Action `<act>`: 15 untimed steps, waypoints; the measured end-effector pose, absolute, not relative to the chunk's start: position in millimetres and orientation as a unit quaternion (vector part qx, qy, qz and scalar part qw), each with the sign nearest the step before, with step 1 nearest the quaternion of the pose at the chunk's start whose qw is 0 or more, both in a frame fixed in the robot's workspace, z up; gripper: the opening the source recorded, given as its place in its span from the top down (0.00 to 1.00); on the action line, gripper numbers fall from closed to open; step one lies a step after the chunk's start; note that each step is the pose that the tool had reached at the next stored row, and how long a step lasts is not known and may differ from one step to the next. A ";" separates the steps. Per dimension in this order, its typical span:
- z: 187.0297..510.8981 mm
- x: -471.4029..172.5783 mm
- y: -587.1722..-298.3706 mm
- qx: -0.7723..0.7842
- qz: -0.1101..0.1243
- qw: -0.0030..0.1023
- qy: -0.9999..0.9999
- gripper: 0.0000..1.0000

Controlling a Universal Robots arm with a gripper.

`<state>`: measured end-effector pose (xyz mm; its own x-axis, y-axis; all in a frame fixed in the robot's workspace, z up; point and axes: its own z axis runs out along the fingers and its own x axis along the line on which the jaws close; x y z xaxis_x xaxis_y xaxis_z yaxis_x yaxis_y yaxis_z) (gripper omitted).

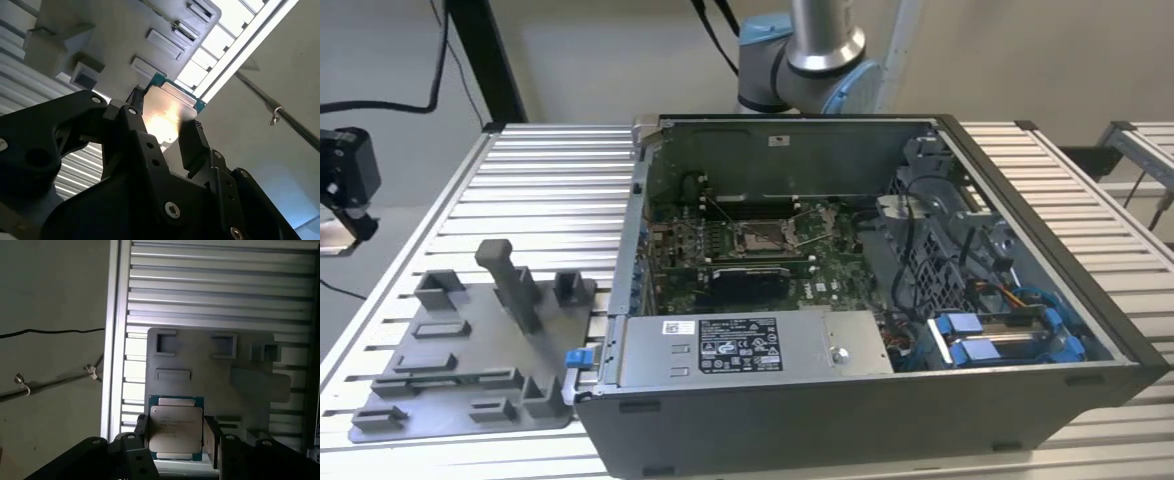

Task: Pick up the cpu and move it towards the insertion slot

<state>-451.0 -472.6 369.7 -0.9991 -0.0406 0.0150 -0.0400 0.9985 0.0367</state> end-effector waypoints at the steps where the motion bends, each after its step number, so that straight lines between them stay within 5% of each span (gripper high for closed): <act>1: 374.2 -451.0 -472.6 0.020 -0.018 0.008 -1.000 1.00; 15: 393.7 -447.5 -472.4 0.020 -0.018 0.008 -1.000 1.00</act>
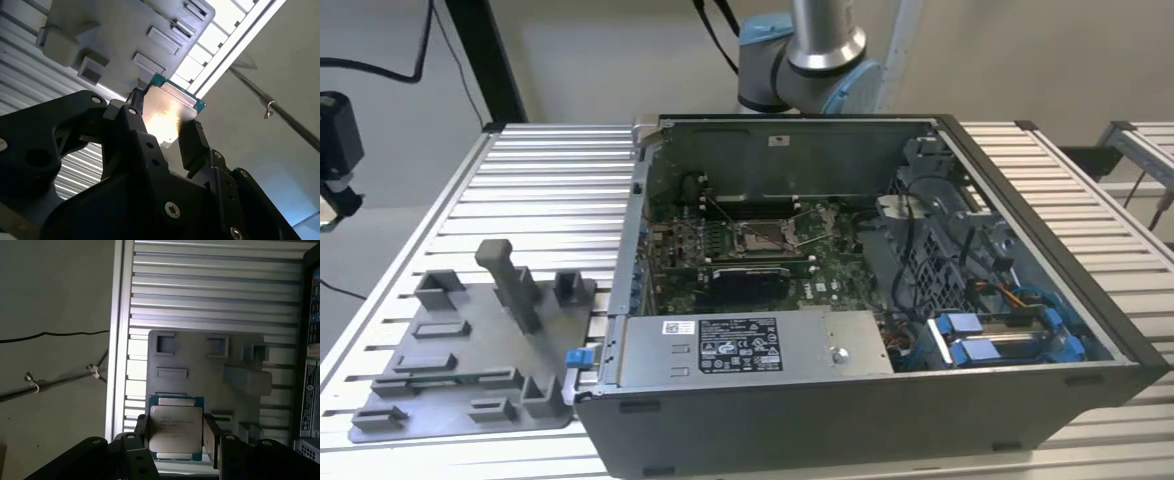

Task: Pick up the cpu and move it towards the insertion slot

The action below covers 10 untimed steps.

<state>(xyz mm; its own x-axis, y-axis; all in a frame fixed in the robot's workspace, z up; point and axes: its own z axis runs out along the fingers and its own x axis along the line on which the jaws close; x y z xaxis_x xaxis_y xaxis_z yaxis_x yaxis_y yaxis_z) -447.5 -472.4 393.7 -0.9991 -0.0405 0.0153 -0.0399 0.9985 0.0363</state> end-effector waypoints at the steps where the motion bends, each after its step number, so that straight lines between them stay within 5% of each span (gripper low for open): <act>1: 393.7 -445.2 -472.4 0.020 -0.018 0.008 -1.000 1.00; 10: 393.7 -417.4 -471.8 0.020 -0.018 0.008 -1.000 1.00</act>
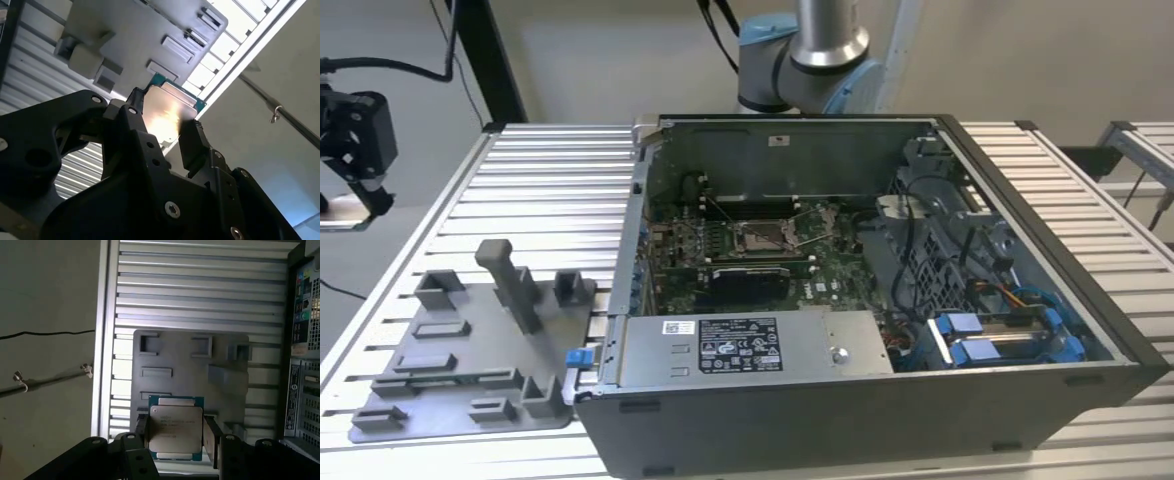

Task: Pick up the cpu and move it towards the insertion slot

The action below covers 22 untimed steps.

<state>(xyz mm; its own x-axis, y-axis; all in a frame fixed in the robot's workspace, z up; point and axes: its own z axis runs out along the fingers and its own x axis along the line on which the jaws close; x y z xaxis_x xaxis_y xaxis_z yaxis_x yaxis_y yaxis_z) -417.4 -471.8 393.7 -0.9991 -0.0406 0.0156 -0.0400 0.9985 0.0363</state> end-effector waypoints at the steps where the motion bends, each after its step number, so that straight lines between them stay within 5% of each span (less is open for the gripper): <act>1: 393.7 -413.8 -471.8 0.020 -0.018 0.008 -1.000 1.00; 22: 393.7 -333.4 -470.2 0.020 -0.018 0.009 -1.000 1.00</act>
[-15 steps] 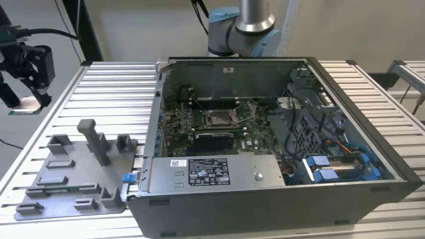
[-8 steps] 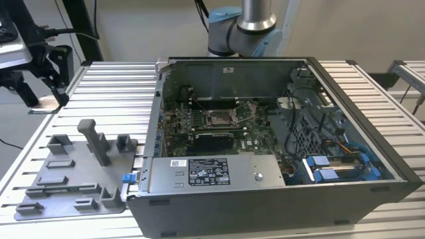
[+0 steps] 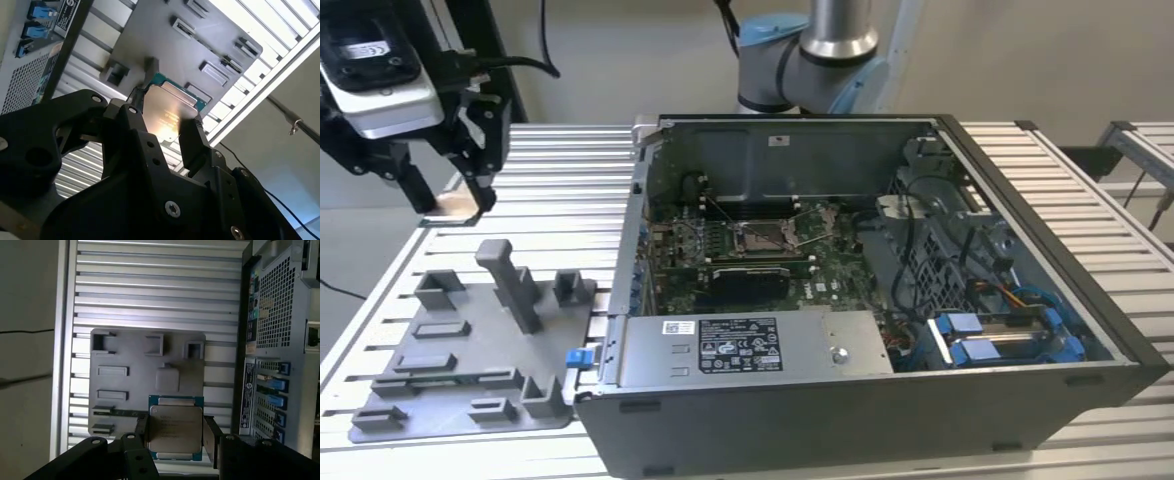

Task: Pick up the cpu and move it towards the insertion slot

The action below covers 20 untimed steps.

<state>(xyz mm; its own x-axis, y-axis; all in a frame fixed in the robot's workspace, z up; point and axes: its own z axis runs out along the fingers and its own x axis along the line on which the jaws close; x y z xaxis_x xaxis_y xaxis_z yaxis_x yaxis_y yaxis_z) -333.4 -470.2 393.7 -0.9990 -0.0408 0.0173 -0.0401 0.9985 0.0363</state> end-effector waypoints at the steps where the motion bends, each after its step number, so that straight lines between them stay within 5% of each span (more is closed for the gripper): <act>1: 393.7 -329.8 -470.0 0.020 -0.018 0.009 -1.000 1.00; 20: 393.7 -263.8 -462.2 0.020 -0.018 0.009 -1.000 1.00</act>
